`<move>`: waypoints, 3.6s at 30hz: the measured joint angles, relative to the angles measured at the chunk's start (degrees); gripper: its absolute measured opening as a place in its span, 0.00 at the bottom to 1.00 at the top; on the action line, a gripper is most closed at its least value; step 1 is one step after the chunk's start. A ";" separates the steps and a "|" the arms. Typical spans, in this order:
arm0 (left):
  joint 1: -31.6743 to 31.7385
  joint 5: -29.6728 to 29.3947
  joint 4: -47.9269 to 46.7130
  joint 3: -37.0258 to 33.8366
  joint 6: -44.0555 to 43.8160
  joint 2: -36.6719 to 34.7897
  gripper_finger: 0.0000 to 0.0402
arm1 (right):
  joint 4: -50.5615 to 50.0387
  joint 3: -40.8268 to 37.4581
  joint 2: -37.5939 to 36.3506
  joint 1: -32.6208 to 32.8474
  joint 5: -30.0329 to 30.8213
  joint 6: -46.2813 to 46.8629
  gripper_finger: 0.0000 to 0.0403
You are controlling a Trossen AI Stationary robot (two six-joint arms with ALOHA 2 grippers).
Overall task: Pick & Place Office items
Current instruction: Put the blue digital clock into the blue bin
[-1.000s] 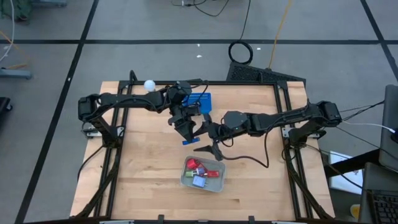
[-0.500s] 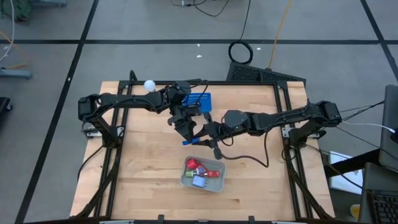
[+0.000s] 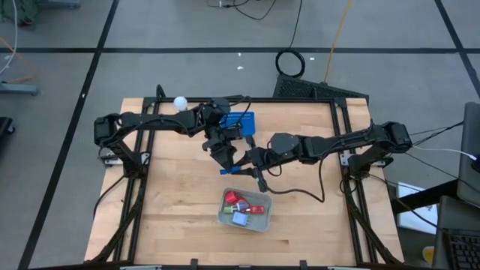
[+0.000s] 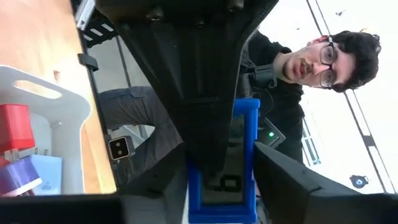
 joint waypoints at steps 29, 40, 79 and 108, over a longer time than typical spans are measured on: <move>2.33 6.94 -1.27 0.00 -0.96 -1.26 0.57 | -7.10 0.11 -3.83 -0.40 2.97 -0.07 0.13; 11.61 -3.54 -30.43 -0.06 21.61 -13.50 0.49 | -13.54 0.11 -10.02 -2.27 5.87 0.08 0.12; 1.43 -68.86 -57.47 0.00 28.43 -32.67 0.43 | -27.62 5.28 -7.60 -17.91 8.45 2.36 0.12; -21.27 -93.68 -52.69 -0.02 19.89 -31.58 0.43 | -29.86 8.96 11.44 -28.34 3.15 4.32 0.12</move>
